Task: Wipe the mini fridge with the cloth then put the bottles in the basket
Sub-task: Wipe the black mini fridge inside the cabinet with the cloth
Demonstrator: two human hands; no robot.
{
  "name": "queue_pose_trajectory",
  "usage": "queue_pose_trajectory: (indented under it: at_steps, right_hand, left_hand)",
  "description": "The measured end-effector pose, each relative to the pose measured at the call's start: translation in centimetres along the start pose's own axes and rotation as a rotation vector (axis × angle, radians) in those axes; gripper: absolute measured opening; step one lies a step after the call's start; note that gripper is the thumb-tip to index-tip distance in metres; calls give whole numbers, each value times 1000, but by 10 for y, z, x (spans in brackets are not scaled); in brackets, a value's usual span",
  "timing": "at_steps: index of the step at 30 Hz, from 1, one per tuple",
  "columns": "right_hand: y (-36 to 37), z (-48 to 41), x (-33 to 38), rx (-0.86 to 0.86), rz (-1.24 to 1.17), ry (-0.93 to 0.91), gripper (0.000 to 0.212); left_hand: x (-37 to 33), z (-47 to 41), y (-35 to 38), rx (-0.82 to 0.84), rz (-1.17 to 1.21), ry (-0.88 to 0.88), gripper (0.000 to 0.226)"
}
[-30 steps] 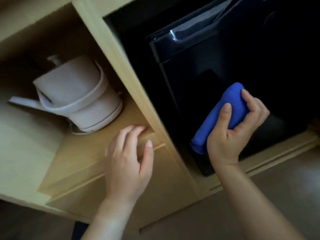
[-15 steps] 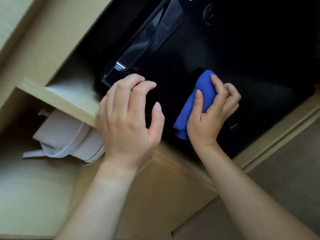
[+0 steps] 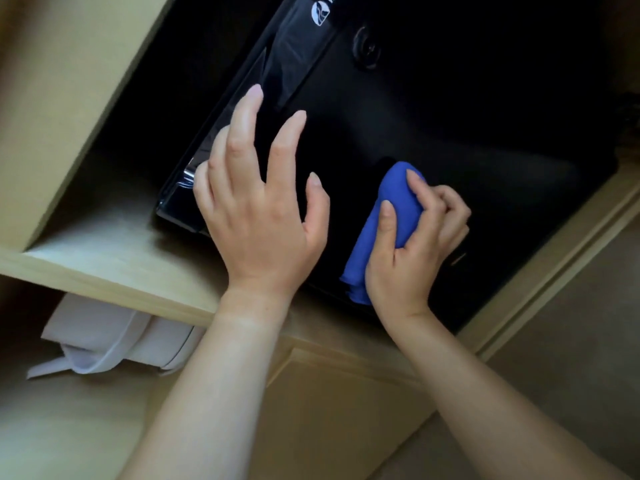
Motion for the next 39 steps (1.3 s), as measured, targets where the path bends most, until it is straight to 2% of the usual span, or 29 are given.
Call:
queue_pose_trajectory:
  at_steps: [7,14,19,23,26,31,35,39]
  right_hand:
    - [-14,11,-45,-23,34,136,30]
    - [-4,-53,3,-59,30,-14,33]
    - [-4,-36,-1,12,47,-97,29]
    - [-6,-30,-15,125,19,-111,31]
    - [-18,-31,-27,138,-32,-53,34]
    - [-30,-11,-32,152,-38,21,35]
    - [-20,11,-11,183,-72,-11,34]
    - [5,12,34,116,-95,-110,33]
  left_hand:
    - [1,0,2,-32,-8,-1,45]
    - [0,-1,3,-46,-18,-4,44]
    - [1,-5,0,-35,23,-54,42]
    - [-1,-2,-1,10,67,-25,42]
    - [2,6,-2,90,97,21,44]
    - [27,29,-15,172,80,-64,50]
    - [39,34,-25,175,57,-141,54]
    - [44,31,-22,163,41,-171,57]
Point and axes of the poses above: each hand's wrist, its own z-axis away from the middle knuckle, its own y-axis out of the palm, x = y × z, the point moved 10 cm from there along -z, towards the middle knuckle, and after that the axes turned 3 degrees about -y, right-handed, at the moved point
